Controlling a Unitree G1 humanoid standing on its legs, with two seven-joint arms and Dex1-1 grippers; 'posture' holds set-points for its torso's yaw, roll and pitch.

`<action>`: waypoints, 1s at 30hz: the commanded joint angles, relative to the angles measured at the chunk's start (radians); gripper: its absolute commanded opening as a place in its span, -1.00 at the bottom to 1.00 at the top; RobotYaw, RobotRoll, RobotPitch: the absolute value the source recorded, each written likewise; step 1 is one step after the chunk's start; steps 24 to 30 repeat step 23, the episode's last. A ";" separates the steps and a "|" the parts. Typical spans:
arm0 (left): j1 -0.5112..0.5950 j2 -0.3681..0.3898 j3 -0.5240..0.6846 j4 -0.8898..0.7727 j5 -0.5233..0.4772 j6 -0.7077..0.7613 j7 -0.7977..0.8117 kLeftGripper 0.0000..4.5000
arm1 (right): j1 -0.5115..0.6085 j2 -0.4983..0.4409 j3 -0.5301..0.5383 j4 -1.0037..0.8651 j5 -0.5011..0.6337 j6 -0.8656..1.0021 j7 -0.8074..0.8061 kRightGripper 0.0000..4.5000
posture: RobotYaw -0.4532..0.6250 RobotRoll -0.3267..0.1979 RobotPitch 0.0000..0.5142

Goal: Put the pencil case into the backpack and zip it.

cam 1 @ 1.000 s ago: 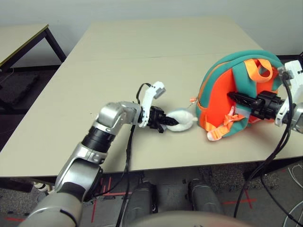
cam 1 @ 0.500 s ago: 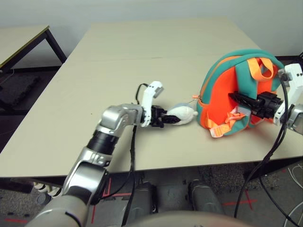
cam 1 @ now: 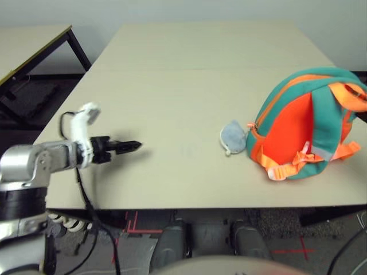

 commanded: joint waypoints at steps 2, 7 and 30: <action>-0.050 -0.059 0.009 0.166 0.104 -0.266 0.119 1.00 | -0.027 0.080 0.170 0.121 -0.240 -0.364 -0.022 0.98 | -0.18 0.25 -0.88; -0.144 -0.111 -0.026 0.359 0.194 -0.561 0.192 1.00 | -0.224 0.270 0.351 0.345 -0.447 -0.746 -0.092 0.98 | -0.14 0.25 -0.90; -0.145 -0.309 -0.081 0.543 0.259 -0.996 0.269 1.00 | -0.406 0.474 0.420 0.847 -0.652 -1.357 -0.188 0.98 | -0.14 0.25 -0.82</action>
